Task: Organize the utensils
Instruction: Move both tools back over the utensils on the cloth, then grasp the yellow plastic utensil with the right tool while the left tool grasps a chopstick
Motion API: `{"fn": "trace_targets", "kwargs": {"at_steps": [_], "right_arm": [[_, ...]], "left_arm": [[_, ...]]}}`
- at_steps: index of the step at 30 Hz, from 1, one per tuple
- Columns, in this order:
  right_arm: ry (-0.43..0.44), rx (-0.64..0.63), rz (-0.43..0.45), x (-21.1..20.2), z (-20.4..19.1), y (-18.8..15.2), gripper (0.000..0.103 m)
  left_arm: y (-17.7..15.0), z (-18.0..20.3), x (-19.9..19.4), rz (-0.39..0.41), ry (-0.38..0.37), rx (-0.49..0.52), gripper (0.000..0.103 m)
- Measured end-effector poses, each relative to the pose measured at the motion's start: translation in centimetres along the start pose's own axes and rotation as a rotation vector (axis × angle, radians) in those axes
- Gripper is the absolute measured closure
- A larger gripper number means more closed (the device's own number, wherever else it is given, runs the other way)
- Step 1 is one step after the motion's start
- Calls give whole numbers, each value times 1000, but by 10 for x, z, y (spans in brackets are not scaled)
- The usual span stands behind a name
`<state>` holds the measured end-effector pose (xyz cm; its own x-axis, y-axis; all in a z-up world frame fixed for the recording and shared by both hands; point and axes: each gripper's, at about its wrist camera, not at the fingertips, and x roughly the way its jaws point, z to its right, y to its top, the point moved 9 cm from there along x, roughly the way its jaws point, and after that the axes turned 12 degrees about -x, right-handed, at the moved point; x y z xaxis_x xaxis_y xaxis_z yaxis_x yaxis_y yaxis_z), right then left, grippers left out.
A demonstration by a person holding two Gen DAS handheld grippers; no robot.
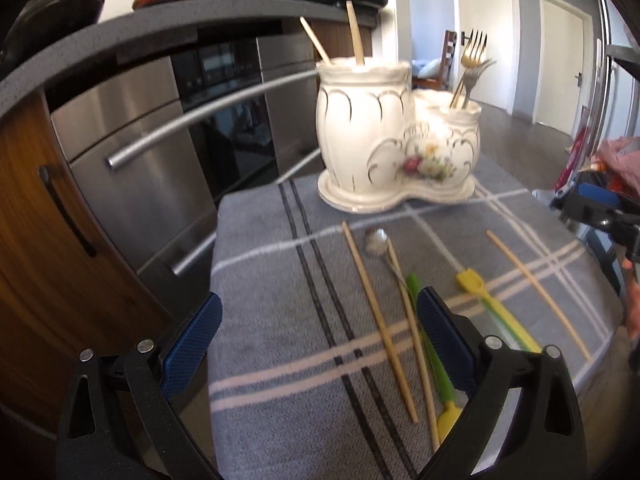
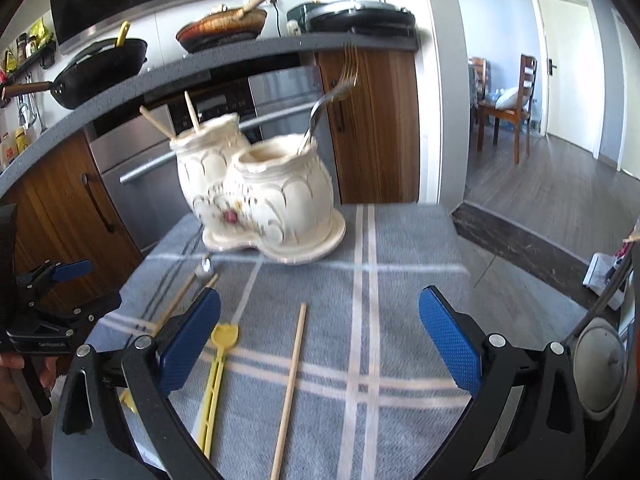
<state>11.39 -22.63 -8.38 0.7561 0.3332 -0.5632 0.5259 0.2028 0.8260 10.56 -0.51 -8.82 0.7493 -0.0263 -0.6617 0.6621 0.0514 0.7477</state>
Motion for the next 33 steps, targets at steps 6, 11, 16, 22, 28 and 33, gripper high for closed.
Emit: {"fn": "trace_targets", "kwargs": {"at_steps": [6,11,16,22,28,33], "right_arm": [[37,-108,-83,7,-36,-25,5],[53,-178,-111,7,-56,-33,9],[131,-175,-152,11,-69,-40,31],[183,-172,-181,15,-83,-45,61],[223,-178,-228,24,-96,-53,72],[188,-228,-249,30,-101,-58,79]], "left_arm": [[-14,4,11,-70,0,37,6],[-17,11,17,-94,0,81,9],[-19,21,29,-155,-25,91,25],[-20,30,43,-195,-44,93,49],[-25,36,52,-228,-65,96,67],[-29,37,54,-234,-63,123,93]]}}
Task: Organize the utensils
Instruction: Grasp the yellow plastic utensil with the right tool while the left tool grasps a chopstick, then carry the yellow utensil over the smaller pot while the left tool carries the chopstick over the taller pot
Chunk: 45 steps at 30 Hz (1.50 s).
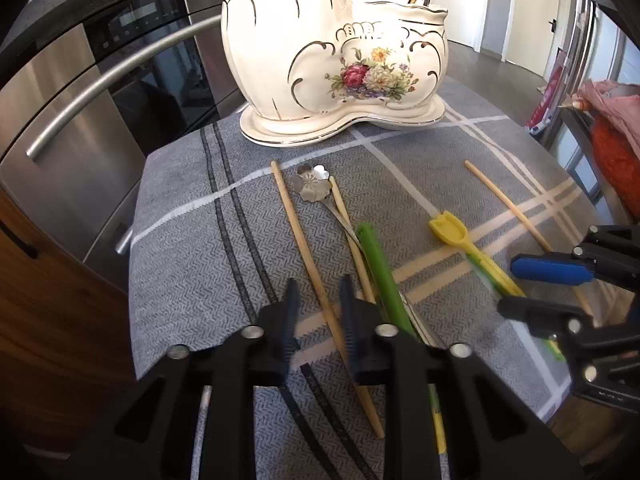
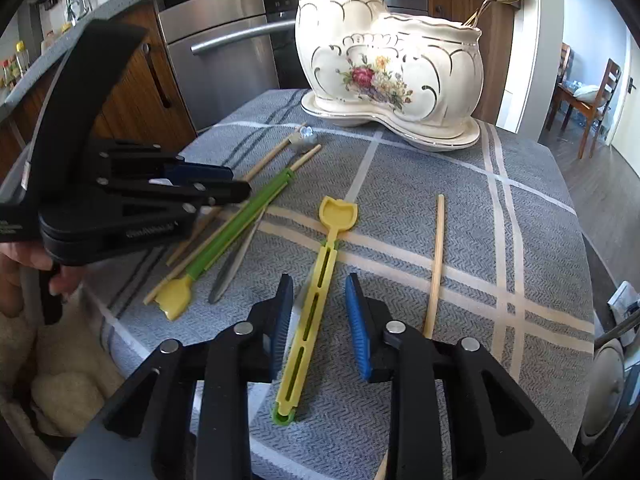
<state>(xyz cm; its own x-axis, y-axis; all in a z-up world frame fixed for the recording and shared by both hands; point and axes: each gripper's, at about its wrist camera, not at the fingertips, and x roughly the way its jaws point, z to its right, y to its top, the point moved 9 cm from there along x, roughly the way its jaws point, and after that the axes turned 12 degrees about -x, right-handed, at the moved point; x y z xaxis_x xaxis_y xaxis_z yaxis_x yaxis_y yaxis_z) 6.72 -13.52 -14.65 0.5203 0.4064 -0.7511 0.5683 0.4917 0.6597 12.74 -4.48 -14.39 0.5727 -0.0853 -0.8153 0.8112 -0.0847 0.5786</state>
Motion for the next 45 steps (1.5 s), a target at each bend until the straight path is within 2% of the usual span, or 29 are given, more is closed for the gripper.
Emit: {"fn": "trace_targets", "kwargs": {"at_steps": [2,4,6,12,16,19,21,23,28,33,36,40,41,43,45], "right_arm": [[-11,-9,-2,2,1,-1,82],[-16,-9,3,3,3,-1,91],[-27,-19,4,3,5,-1,93],[-33,-29,-6,3,8,-2,93],[-37,-24,-10,5,8,-1,90],[-49,-32,-10,5,7,-1,89],[-48,-34,-6,5,6,-1,93],[-41,-24,0,4,6,-2,93],[-27,5,59,-10,10,4,93],[15,54,174,-32,16,18,93],[-8,61,282,-54,24,33,93],[-24,88,399,-76,40,56,93],[-20,99,421,-81,45,62,93],[-3,127,465,-89,55,77,93],[9,165,510,-94,68,95,93]], "left_arm": [[0,-4,0,3,9,-8,95],[-1,-7,-1,7,12,-7,97],[-4,-10,-4,4,12,10,98],[-21,-14,-15,-46,33,73,97],[-24,-10,-17,-63,81,119,97],[-22,-14,-15,-60,87,94,95],[-20,-15,-14,-55,87,63,95],[-20,-14,-13,-43,91,65,97],[-19,-18,-17,-12,82,50,98],[-11,-29,-37,52,66,17,98],[-1,-35,-60,134,44,2,98],[18,-42,-89,259,-21,-47,97],[27,-43,-98,305,-50,-67,97],[45,-48,-107,359,-53,-107,97],[70,-50,-119,439,-101,-146,98]]}}
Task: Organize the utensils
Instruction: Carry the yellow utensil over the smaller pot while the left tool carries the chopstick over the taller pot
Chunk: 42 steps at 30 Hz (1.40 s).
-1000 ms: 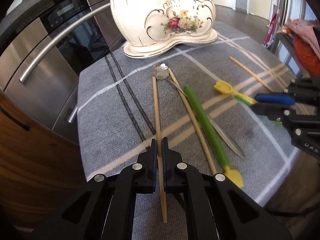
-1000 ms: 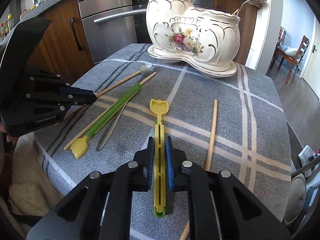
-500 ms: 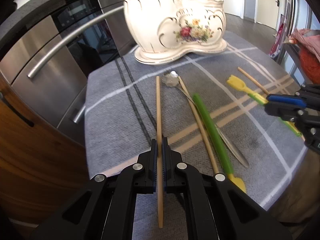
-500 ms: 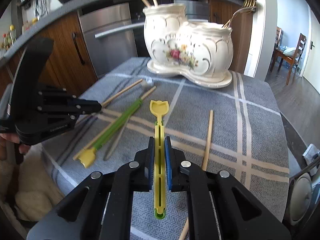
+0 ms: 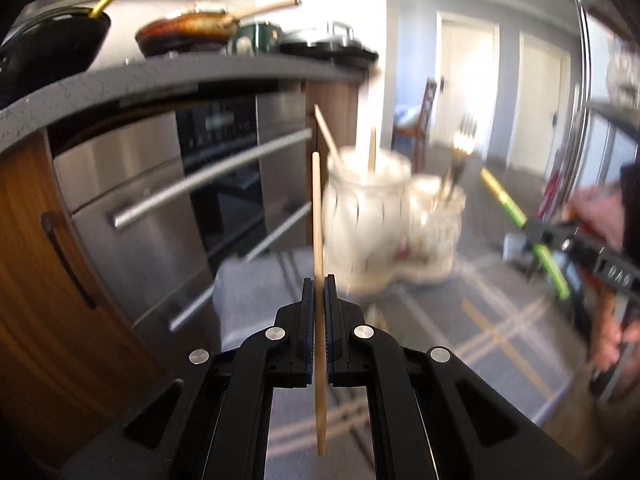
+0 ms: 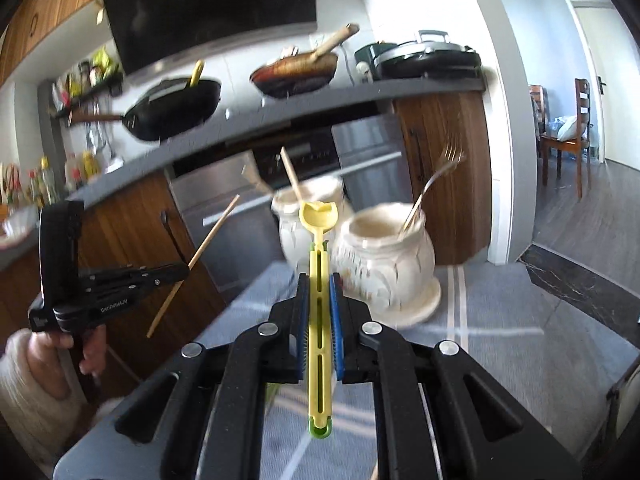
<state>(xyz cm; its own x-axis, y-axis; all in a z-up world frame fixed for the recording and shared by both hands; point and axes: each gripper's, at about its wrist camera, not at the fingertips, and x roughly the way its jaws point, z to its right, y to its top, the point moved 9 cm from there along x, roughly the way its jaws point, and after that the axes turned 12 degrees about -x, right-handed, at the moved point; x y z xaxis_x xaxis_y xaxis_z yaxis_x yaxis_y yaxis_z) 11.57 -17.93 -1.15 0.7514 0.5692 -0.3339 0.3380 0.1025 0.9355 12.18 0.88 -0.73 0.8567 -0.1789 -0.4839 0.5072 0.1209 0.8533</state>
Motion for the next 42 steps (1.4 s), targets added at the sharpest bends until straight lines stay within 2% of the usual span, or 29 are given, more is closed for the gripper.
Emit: {"fn": "trace_targets", "kwargs": {"at_steps": [2,3,6,9,13,15,18,25,30,36,42], "right_arm": [[14,34,49,2,6,18,93],[27,57,83,5,10,30,93],[45,94,165,11,22,57,93],[27,92,201,26,34,74,93],[52,156,220,50,54,81,93],[82,201,217,62,62,81,93],[80,223,197,79,70,77,93],[82,230,175,98,70,63,93],[77,229,156,104,70,53,93],[69,228,152,109,73,48,93],[70,219,141,112,71,43,93]], "left_arm": [[26,1,3,63,-42,-52,98],[41,1,6,92,-87,-93,98],[69,2,17,136,-152,-158,98],[92,5,30,189,-176,-184,98],[118,12,43,247,-230,-200,98],[128,17,52,280,-233,-193,98],[139,23,65,297,-247,-186,98],[143,39,89,314,-284,-142,98],[137,37,98,309,-348,-167,98],[128,34,99,320,-376,-164,98],[120,27,105,307,-371,-167,98]]}}
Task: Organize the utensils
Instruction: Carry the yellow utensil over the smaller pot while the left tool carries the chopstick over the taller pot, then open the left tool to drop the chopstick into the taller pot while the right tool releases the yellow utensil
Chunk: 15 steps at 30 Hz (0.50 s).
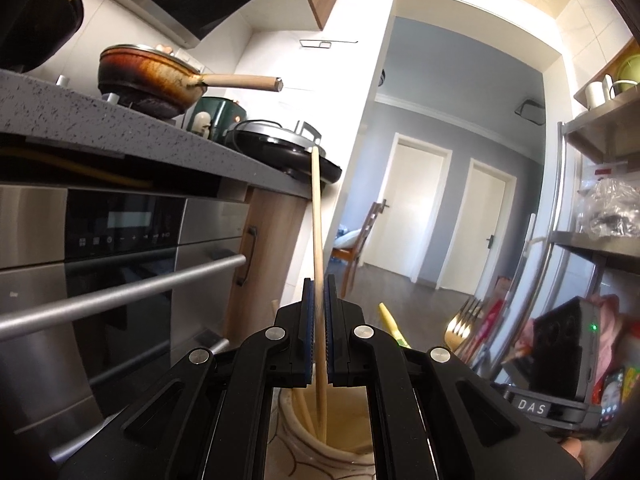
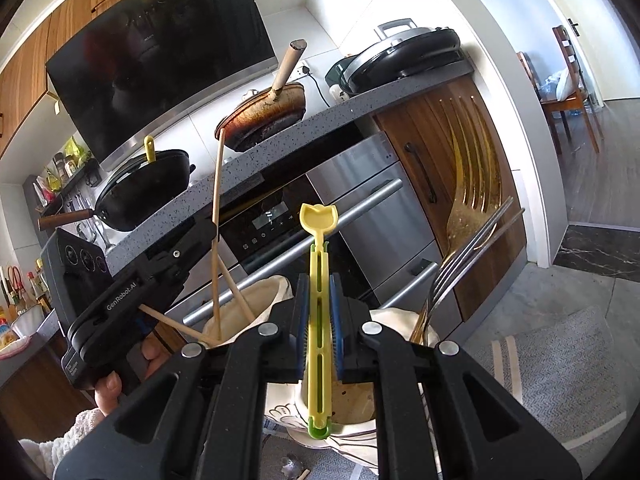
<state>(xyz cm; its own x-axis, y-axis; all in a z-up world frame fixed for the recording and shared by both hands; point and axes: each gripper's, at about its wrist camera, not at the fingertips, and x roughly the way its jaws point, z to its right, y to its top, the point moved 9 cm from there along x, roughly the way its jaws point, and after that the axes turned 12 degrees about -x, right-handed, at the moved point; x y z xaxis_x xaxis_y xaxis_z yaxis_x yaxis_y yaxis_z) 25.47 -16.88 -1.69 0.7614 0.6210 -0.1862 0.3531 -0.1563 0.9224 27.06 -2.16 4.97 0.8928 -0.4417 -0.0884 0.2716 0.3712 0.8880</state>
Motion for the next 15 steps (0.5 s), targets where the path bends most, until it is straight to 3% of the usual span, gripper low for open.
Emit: {"fn": "trace_targets", "kwargs": {"at_steps": [9,15], "right_arm": [[15,27,13,3,4,2,93],[-26,-23,33,5,2,8,93]], "left_arm": [[-7,-5,-15,-20,10,35,98],[-4,-1,-15,-33,29,61,98]]}}
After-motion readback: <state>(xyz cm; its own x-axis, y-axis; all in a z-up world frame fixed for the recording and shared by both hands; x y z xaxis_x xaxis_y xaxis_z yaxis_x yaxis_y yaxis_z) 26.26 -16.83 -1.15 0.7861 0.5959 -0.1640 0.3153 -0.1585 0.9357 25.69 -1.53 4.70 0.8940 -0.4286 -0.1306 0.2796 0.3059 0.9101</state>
